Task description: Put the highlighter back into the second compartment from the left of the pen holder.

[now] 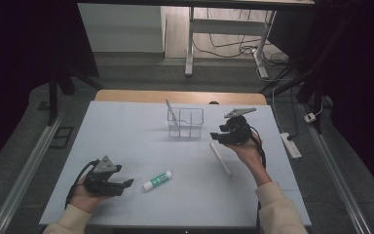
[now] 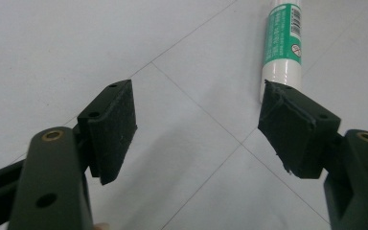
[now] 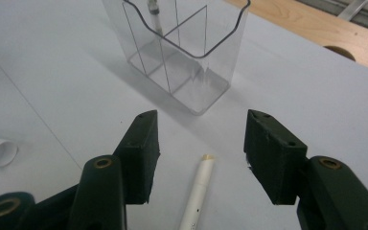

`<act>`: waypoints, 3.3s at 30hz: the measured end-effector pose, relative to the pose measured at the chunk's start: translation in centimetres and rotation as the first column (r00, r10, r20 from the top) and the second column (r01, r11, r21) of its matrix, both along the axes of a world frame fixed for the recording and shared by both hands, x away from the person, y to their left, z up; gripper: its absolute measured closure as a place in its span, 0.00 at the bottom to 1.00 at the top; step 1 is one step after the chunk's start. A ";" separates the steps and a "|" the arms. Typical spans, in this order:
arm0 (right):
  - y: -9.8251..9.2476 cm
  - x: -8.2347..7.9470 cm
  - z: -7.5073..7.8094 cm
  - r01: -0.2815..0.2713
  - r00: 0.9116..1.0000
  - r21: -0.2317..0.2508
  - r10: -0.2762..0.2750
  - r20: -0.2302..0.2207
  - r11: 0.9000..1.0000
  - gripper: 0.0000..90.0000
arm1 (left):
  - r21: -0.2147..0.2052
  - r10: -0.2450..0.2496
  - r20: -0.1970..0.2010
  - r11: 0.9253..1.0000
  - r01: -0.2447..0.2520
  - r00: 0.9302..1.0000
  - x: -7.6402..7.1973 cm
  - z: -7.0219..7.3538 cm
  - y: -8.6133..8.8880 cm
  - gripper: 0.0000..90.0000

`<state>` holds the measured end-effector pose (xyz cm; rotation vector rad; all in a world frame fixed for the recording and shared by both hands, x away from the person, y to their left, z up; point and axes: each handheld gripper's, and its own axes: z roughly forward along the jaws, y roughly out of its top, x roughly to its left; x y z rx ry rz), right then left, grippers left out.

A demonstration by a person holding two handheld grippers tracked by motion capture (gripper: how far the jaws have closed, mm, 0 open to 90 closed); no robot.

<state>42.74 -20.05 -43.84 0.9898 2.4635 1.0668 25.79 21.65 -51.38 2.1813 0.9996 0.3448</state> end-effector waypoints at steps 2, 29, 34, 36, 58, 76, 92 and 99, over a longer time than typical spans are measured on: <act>0.0 0.1 -0.1 0.005 1.000 -0.007 -0.005 -0.011 1.000 0.50 | 0.002 -0.004 0.000 1.000 0.004 1.000 0.0 0.0 -0.1 0.32; 1.0 2.0 -4.4 0.033 0.987 -0.137 -0.054 -0.153 0.990 0.47 | 0.001 0.006 0.000 1.000 -0.006 1.000 -0.1 -0.1 0.2 0.32; 1.2 2.3 -5.4 0.037 0.983 -0.153 -0.064 -0.170 0.987 0.45 | 0.004 0.003 -0.003 1.000 -0.003 1.000 -0.1 -0.2 0.1 0.32; 1.4 2.4 -5.6 0.040 0.981 -0.154 -0.067 -0.180 0.987 0.45 | 0.004 0.003 -0.002 1.000 -0.003 1.000 -0.1 -0.2 0.1 0.32; 2.5 2.4 -6.6 0.025 0.980 -0.238 -0.072 -0.187 0.971 0.76 | 0.012 0.002 -0.007 1.000 -0.002 1.000 0.0 -0.3 0.1 0.32; 2.2 2.2 -6.3 0.055 0.983 -0.224 -0.091 -0.157 0.973 0.87 | 0.013 0.003 -0.007 1.000 -0.003 1.000 0.0 -0.4 0.2 0.32; 1.1 1.6 -4.3 0.074 0.993 -0.111 -0.084 -0.087 0.991 0.87 | 0.015 0.003 -0.007 1.000 -0.003 1.000 0.1 -0.4 0.2 0.32; 0.7 1.4 -3.6 0.084 0.994 -0.067 -0.089 -0.070 0.994 0.87 | 0.018 0.001 -0.007 1.000 -0.001 1.000 0.1 -0.4 0.2 0.32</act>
